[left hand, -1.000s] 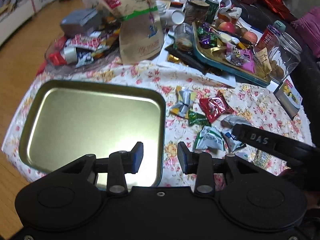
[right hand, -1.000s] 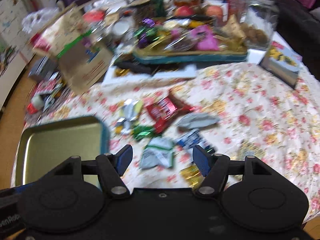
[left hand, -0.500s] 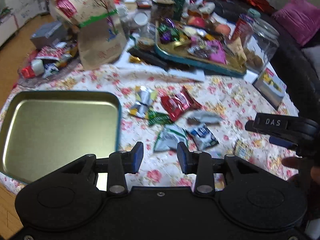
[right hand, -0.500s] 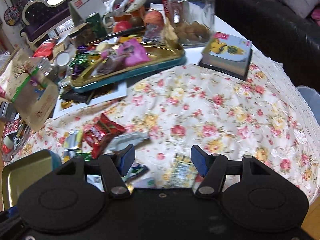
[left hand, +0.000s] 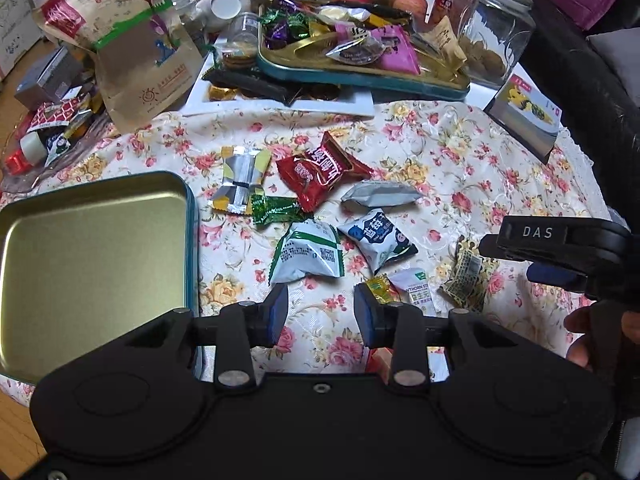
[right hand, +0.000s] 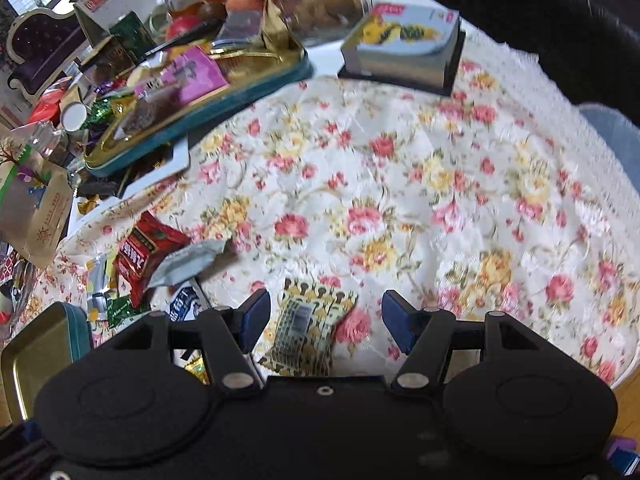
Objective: Organize snacks
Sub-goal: 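Move the right gripper to the yellow barcode packet while the left gripper approaches the green-white packet, then close the right gripper on the yellow packet while the left gripper grasps the green-white packet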
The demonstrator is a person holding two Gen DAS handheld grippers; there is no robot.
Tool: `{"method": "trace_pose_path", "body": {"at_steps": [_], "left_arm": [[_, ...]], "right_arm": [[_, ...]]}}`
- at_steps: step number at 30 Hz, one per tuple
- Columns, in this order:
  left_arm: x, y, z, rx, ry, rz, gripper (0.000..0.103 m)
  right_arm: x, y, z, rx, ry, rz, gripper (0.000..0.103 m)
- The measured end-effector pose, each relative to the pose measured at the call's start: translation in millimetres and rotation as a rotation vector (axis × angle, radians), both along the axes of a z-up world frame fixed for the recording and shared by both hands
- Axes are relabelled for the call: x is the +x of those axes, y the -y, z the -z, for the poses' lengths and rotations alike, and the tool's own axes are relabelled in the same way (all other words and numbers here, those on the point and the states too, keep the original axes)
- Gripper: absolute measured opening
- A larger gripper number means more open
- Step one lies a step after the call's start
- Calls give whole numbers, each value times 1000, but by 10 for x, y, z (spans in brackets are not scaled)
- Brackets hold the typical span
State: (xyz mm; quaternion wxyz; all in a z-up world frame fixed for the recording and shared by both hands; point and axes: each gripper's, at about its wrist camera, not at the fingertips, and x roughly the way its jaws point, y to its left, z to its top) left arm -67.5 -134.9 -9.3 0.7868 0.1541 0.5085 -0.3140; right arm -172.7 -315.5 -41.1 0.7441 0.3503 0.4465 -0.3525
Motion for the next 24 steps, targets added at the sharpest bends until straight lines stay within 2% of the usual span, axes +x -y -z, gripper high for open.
{"method": "trace_pose_path", "body": {"at_steps": [8,15,24], "left_arm": [[152,-35,134,42,-51,-70,45],[173,-24,161,46,-57,-74,45],[165,-13,147,33,-56,-77,45]], "right_arm": [[142,-18,207,32,-61,-3,66],[228,-60,344,45,-87,-15,67],[254,-128,362,-28,-92,-28,66]]}}
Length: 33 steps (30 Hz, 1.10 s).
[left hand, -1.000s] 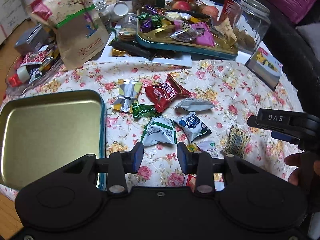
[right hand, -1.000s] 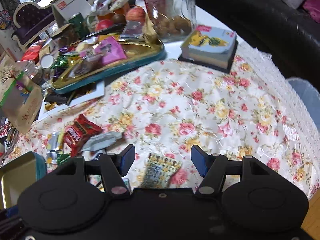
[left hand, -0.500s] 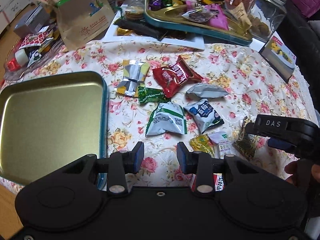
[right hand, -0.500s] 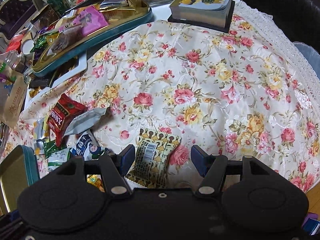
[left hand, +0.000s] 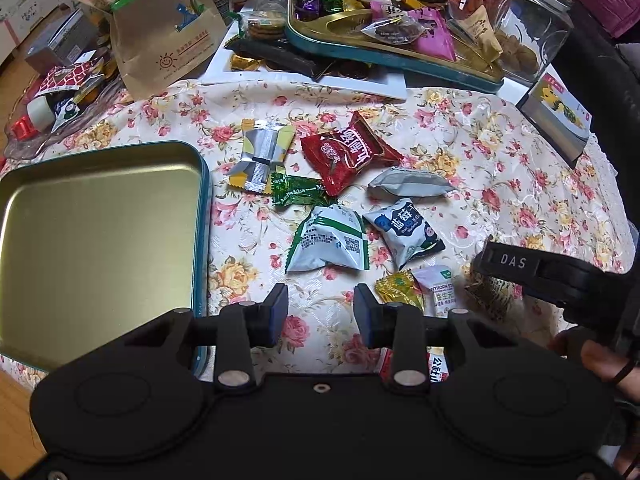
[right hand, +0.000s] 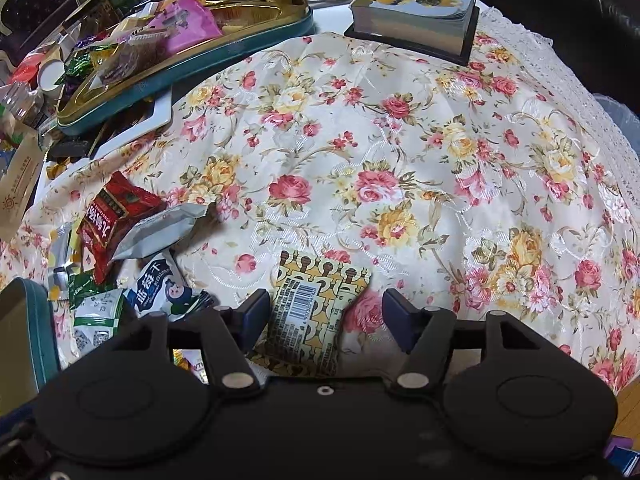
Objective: Organize snacks
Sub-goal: 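Close the right gripper on the yellow packet while the left gripper grasps the green-white packet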
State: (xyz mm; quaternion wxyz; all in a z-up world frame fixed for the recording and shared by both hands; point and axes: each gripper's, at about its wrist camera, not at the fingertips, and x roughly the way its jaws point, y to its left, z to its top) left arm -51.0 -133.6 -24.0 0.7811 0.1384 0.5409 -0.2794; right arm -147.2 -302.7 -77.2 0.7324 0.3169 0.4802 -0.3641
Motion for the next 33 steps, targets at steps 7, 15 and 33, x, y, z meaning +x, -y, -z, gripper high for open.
{"method": "trace_pose_path", "body": {"at_steps": [7,15,33], "left_arm": [[49,79,-40,-1,29,-12,45],[167,184,-14,-12,-9,-65,45],[276,472,163,-3,-20,-80,45]], "right_arm": [[23,-16,6,-21,-25,-45,63],[-57,-13,-29,-20,-24,-70,34],[-357,191,-461,111,160,59,34]]}}
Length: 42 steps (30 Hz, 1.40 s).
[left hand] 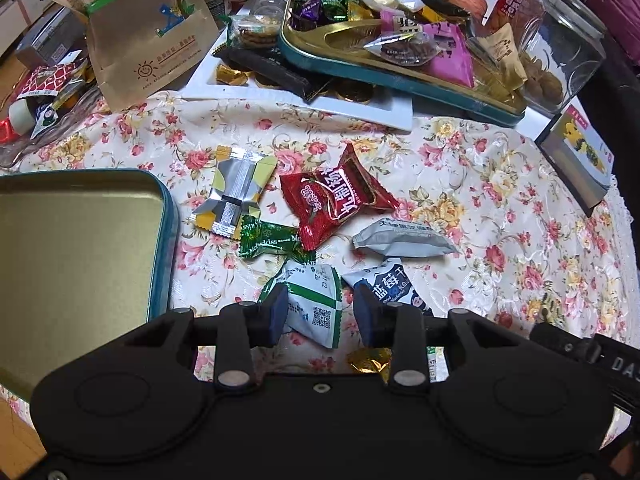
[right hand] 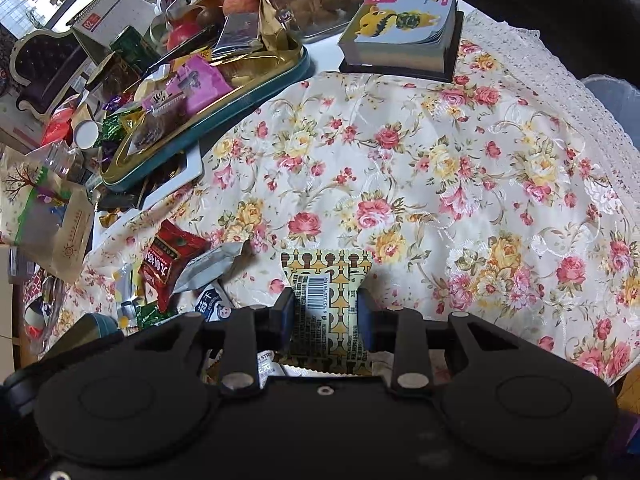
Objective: Organize snacks
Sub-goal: 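Close the right gripper on the yellow packet while the left gripper grasps the green-white packet, then lift and carry both held packets over the gold tray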
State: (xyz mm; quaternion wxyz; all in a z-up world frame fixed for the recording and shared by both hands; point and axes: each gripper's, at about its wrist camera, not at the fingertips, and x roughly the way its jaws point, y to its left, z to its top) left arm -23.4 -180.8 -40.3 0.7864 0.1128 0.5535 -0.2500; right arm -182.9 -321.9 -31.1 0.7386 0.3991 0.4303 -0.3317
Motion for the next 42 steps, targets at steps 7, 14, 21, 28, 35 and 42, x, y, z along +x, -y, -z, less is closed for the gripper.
{"method": "trace_pose_path", "body": {"at_steps": [7,14,21,28,35,42], "left_arm": [[64,-32,16,28,43,-42,45],[83,48,198,57,-9,-32,46],[34,156,228,76,0,-12,48],[-39,218,255,89,24,11,50],[-155,291,260,113,43,62,50],[-239,303,239,68,-42,124,39]], "right_arm": [[-65,30,-51,-4,9,3,34],[-81,38,-106,11,29,-4,34],[-108,40,-149,-29,27,-5,34],[-146,82,-142,-17,29,17,34],[-85,-8,-162,-20,32,-14,34],[-50,-54,-218,-29,41,-25,34]]}}
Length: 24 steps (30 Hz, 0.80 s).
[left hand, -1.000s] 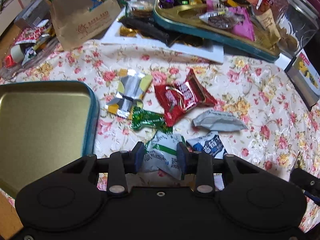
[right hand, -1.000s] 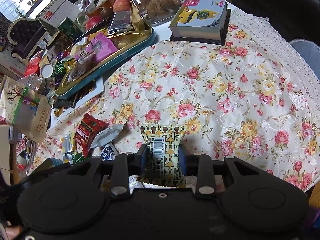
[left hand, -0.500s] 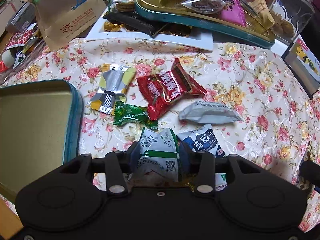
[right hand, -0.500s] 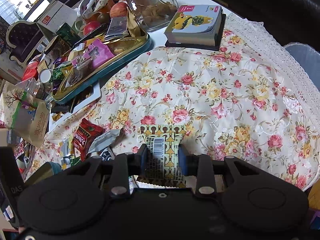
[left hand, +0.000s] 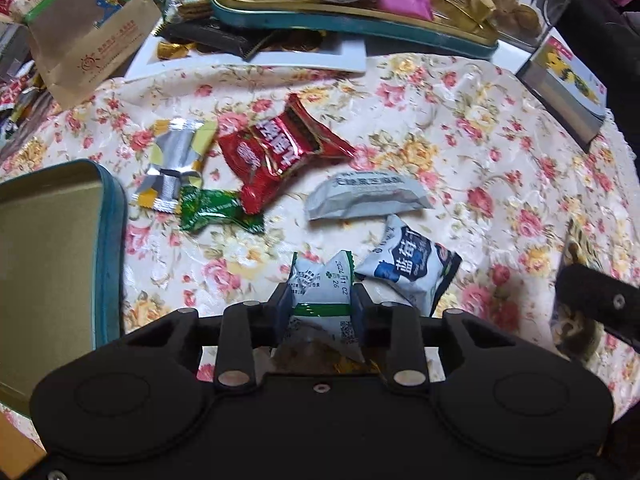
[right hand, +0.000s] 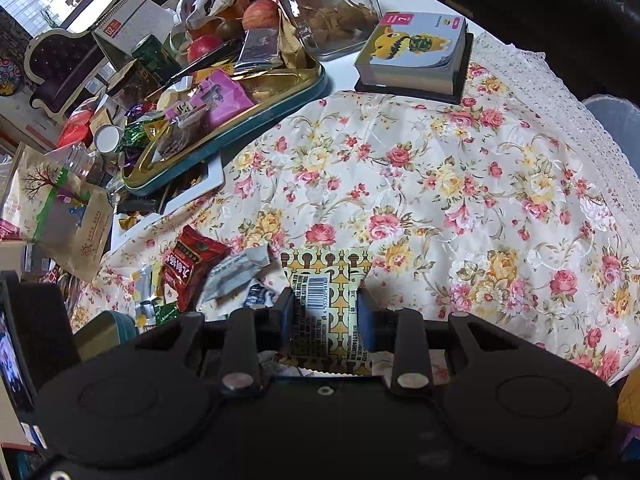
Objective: Organize snacks
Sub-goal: 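Lift and carry both held packets over the gold tray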
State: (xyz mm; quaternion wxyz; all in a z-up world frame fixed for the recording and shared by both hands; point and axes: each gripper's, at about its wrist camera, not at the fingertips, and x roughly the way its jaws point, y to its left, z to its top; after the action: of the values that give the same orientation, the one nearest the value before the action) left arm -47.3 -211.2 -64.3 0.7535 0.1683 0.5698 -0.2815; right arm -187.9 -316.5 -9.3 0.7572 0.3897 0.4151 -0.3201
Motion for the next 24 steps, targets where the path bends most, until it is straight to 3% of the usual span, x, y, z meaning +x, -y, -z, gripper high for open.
{"method": "trace_pose_path", "body": {"at_steps": [4,16,24], "left_arm": [[-10,-50,-71,-26,-29,-5,39],[-102,-332,-673,-125,31,19,39],[-33,-643,-1058,-154,104,-18,39]], "right_arm": [[6,8,-66,-12,16,3,34],[66,-47,-204,-49,30,8,34],[244,-263,-252,-106,15,-37,34]]}}
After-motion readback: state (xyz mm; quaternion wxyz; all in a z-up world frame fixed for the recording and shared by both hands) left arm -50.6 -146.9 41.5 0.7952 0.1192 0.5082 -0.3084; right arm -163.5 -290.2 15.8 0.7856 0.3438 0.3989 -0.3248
